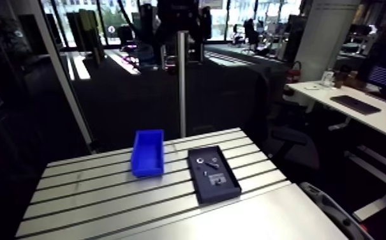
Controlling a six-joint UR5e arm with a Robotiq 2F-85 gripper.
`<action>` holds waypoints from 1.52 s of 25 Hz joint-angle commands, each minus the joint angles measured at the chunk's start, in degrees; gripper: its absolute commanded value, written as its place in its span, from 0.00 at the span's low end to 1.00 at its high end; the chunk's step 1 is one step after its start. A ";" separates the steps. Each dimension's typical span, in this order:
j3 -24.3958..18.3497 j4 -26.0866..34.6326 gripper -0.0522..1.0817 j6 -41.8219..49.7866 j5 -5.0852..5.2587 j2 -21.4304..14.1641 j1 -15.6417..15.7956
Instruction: Pick up the M10 bolt from the tray and put it into the blue bin.
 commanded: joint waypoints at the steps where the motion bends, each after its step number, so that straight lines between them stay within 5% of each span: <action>1: 7.17 -10.94 0.06 -16.05 0.01 0.84 -1.49; 8: 12.79 -17.44 0.06 -22.82 0.36 0.84 -1.49; 12: 14.90 -19.20 0.06 -25.63 3.09 1.10 -2.80; 15: 16.92 -22.80 0.06 -26.42 3.70 1.54 -4.04; 34: 19.30 -31.95 0.06 -26.95 3.00 9.37 -5.35; 38: 19.30 -32.91 0.06 -26.86 2.21 11.12 -5.44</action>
